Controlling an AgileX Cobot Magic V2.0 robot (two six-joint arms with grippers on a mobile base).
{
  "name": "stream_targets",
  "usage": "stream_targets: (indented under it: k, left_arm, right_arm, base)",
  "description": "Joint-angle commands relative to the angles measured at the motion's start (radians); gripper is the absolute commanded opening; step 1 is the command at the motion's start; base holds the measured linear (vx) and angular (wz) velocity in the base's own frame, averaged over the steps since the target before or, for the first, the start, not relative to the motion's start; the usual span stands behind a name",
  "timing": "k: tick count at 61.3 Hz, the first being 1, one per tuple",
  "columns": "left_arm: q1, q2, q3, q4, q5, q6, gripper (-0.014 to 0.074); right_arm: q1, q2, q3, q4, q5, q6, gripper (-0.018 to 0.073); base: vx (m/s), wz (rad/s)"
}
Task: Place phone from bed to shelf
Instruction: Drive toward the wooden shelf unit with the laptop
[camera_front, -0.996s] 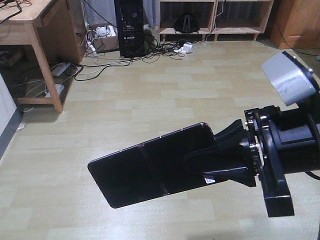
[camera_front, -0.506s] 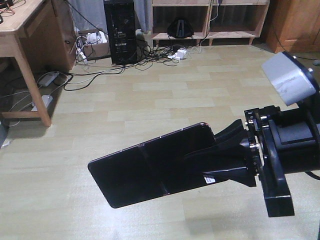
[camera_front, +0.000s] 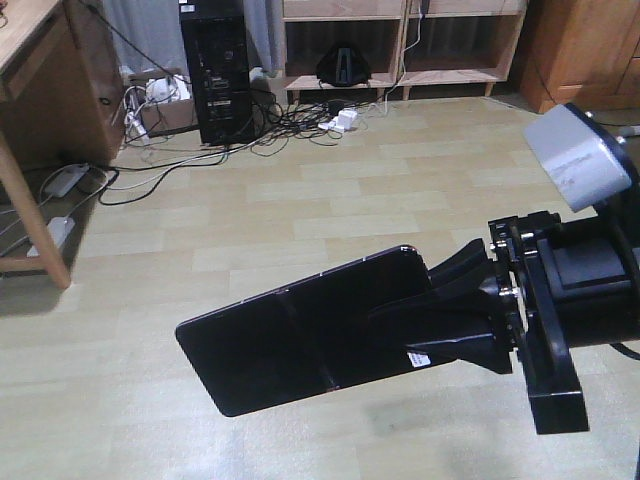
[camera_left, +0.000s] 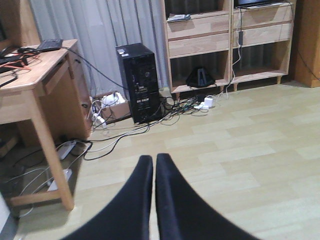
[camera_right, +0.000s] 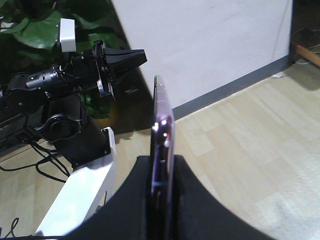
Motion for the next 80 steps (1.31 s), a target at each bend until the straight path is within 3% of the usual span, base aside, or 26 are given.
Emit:
stream_targets:
  k: [1, 80]
  left_arm:
    - [-0.007, -0.004, -0.023, -0.009, -0.073, -0.006, 0.0001]
    - [-0.007, -0.004, -0.023, -0.009, -0.073, -0.006, 0.0001]
  right_arm:
    - [-0.001, -0.021, -0.029, 0.085, 0.067, -0.011, -0.0002]
    - [-0.001, -0.021, -0.029, 0.085, 0.066, -0.011, -0.0002]
  base:
    - [0.32, -0.1]
    - [0.39, -0.28]
